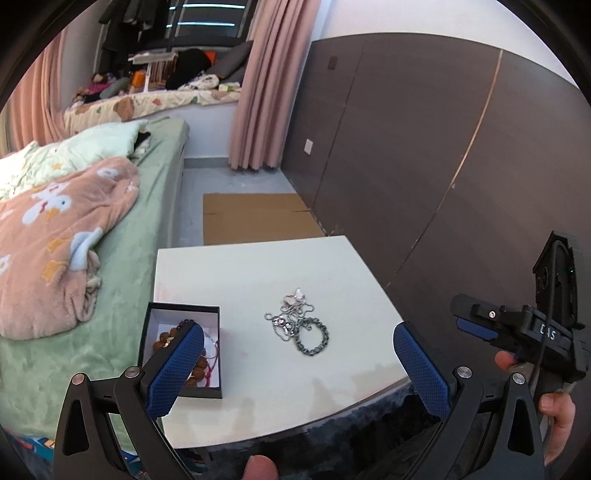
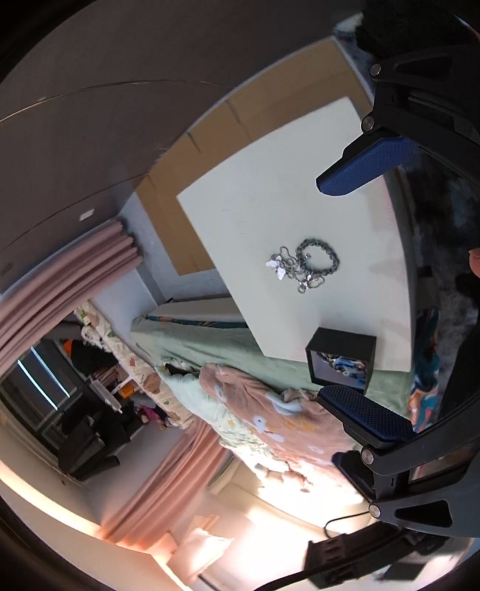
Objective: Organize jewelry
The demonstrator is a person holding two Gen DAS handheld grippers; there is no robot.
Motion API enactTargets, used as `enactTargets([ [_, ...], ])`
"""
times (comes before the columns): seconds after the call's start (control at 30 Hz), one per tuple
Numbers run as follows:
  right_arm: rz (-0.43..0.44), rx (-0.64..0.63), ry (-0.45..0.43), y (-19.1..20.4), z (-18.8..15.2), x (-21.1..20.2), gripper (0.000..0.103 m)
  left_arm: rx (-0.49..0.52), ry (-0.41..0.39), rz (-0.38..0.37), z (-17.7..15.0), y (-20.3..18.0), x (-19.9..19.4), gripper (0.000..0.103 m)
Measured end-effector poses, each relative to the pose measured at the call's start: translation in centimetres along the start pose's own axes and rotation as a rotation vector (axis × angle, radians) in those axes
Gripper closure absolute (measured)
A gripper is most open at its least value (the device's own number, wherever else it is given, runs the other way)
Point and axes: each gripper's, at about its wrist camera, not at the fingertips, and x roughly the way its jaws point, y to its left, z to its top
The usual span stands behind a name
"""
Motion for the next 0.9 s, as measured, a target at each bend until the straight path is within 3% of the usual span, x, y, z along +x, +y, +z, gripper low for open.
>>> enactTargets([
  [0.37, -0.032, 0.093, -0.016, -2.8, 0.5, 3.7, 0.000, 0.061, 0.068, -0.045, 1.9, 1.1, 6.8, 0.004],
  [0.63, -0.057, 0.188, -0.018, -6.1, 1.0, 5.8, 0.008, 0.088, 0.200, -0.081, 2.6, 1.0, 14.3, 0.034],
  [0.73, -0.079, 0.210, 0.006, -7.2, 1.0, 6.7, 0.017, 0.094, 0.229, -0.087, 2.8, 1.2, 16.5, 0.045],
  [0.9, -0.116, 0.213, 0.052, -8.1, 0.9, 8.3, 0.018, 0.053, 0.304, -0.098, 1.2, 2.5, 19.8, 0.054],
])
